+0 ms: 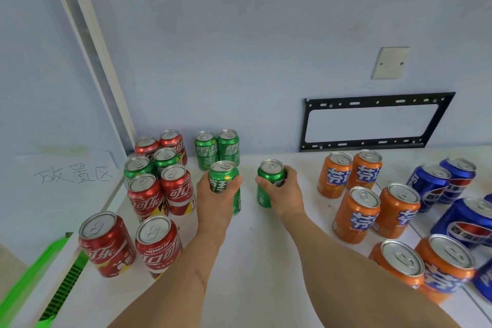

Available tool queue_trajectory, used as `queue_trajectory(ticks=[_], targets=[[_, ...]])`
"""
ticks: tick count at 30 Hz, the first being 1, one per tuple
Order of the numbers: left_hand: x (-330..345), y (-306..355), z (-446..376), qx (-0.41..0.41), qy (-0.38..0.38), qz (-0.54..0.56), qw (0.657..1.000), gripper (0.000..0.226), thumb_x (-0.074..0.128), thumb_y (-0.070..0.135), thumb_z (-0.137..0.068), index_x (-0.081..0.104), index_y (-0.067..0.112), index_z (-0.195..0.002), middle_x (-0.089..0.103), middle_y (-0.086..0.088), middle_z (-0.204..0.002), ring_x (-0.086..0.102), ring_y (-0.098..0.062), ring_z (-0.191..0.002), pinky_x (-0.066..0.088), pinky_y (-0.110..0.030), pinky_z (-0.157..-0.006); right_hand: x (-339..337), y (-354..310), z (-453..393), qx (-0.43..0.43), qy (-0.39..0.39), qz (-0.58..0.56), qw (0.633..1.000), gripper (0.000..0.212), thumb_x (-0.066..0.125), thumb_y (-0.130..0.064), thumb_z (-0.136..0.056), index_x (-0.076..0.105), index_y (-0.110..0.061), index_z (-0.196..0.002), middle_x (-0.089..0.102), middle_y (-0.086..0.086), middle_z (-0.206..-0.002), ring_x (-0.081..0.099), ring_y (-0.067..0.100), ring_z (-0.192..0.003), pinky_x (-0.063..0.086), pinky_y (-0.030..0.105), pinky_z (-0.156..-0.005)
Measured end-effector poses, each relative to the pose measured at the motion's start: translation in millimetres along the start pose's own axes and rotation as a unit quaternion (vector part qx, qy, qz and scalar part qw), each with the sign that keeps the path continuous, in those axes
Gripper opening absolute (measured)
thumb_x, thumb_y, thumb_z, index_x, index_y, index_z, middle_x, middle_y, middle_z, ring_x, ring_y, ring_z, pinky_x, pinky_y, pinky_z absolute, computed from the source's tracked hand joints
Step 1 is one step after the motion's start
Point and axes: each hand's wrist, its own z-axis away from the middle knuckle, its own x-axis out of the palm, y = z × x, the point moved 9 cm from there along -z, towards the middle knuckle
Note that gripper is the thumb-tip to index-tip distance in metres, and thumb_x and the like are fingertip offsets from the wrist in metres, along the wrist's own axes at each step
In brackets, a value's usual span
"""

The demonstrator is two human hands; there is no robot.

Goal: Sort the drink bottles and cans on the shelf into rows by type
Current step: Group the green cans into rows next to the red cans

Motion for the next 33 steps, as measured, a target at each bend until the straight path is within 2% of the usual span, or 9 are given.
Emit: queue_trajectory(ticks=[3, 6, 9, 14, 18, 22, 24, 30, 33], targets=[[2.2, -7.4, -6.2, -0.012, -0.014, -0.029, 0.999, 0.059, 0.085, 0.037, -0.073, 0.059, 0.030, -0.125, 0.069, 0.009, -0.113, 0.065, -0.008, -0.103, 0.053, -0.037, -0.093, 1.0, -0.6, -0.2, -0.001, -0.006, 0.016, 1.000, 0.066, 0.084, -0.039, -0.071, 0.039, -0.032, -0.119, 0.054, -0.013, -0.105, 0.054, 0.016, -0.105, 0.042, 0.028, -0.087], [8.4, -10.9, -11.7, -0.023, -0.044, -0.050, 0.998, 0.058, 0.086, 0.033, -0.074, 0.054, 0.040, -0.122, 0.066, 0.019, -0.111, 0.060, 0.008, -0.098, 0.048, -0.025, -0.087, -2.7, -3.4, 1.9, 0.004, -0.013, 0.052, 0.999, 0.092, 0.080, -0.052, -0.070, 0.032, -0.024, -0.144, 0.049, -0.005, -0.136, 0.047, 0.020, -0.126, 0.041, 0.038, -0.104], [15.6, -15.4, -15.2, -0.046, -0.079, -0.047, 0.995, 0.068, 0.085, 0.022, -0.076, 0.051, 0.030, -0.134, 0.065, 0.010, -0.120, 0.060, -0.006, -0.108, 0.047, -0.030, -0.094, -11.3, -17.7, 3.8, -0.012, -0.001, 0.099, 0.995, 0.100, 0.072, -0.063, -0.072, 0.023, -0.029, -0.151, 0.036, -0.007, -0.152, 0.038, 0.022, -0.136, 0.038, 0.044, -0.109], [20.3, -21.6, -15.9, -0.073, -0.100, -0.060, 0.990, 0.073, 0.084, 0.016, -0.076, 0.048, 0.021, -0.140, 0.063, 0.000, -0.126, 0.059, -0.018, -0.113, 0.046, -0.040, -0.102, -21.9, -51.2, 1.5, -0.055, -0.001, 0.170, 0.984, 0.092, 0.066, -0.066, -0.075, 0.024, -0.033, -0.150, 0.033, -0.009, -0.154, 0.037, 0.021, -0.137, 0.037, 0.038, -0.105], [19.7, -6.4, -25.6, -0.095, -0.096, -0.078, 0.988, 0.076, 0.086, 0.037, -0.072, 0.048, 0.020, -0.136, 0.062, -0.001, -0.125, 0.060, -0.020, -0.110, 0.049, -0.043, -0.099, -20.3, -72.5, -4.2, -0.072, -0.023, 0.224, 0.972, 0.079, 0.059, -0.063, -0.084, 0.031, -0.028, -0.149, 0.036, -0.006, -0.153, 0.039, 0.021, -0.137, 0.036, 0.040, -0.109], [8.5, 29.3, -43.9, -0.055, -0.066, -0.101, 0.991, 0.041, 0.074, 0.043, -0.084, 0.048, 0.026, -0.111, 0.060, 0.011, -0.107, 0.058, 0.001, -0.087, 0.047, -0.023, -0.070, -1.0, -97.1, -12.7, -0.098, -0.053, 0.284, 0.952, 0.069, 0.053, -0.060, -0.089, 0.038, -0.023, -0.146, 0.044, -0.003, -0.148, 0.045, 0.021, -0.130, 0.037, 0.035, -0.101], [5.8, 43.9, -55.8, -0.035, -0.057, -0.142, 0.988, 0.032, 0.070, 0.040, -0.086, 0.054, 0.023, -0.108, 0.062, 0.008, -0.103, 0.061, -0.007, -0.088, 0.051, -0.029, -0.076, 12.7, -108.9, -19.1, -0.109, -0.065, 0.301, 0.945, 0.067, 0.053, -0.059, -0.090, 0.040, -0.022, -0.145, 0.045, -0.003, -0.147, 0.047, 0.021, -0.128, 0.037, 0.034, -0.101], [4.6, 77.9, -93.3, 0.031, -0.061, -0.338, 0.939, 0.023, 0.065, 0.032, -0.090, 0.058, 0.013, -0.101, 0.057, 0.003, -0.087, 0.056, -0.022, -0.085, 0.041, -0.030, -0.067, 54.7, -123.8, -49.3, -0.124, -0.114, 0.334, 0.928, 0.064, 0.057, -0.051, -0.091, 0.039, -0.021, -0.145, 0.044, -0.001, -0.147, 0.050, 0.021, -0.125, 0.038, 0.031, -0.098], [1.9, 77.8, -117.3, 0.035, -0.079, -0.424, 0.902, 0.043, 0.068, 0.031, -0.088, 0.059, -0.001, -0.115, 0.065, -0.015, -0.110, 0.062, -0.034, -0.099, 0.050, -0.039, -0.080, 75.6, -117.1, -72.8, -0.111, -0.154, 0.366, 0.911, 0.070, 0.061, -0.048, -0.090, 0.035, -0.018, -0.147, 0.041, 0.005, -0.149, 0.047, 0.024, -0.128, 0.039, 0.035, -0.102]])
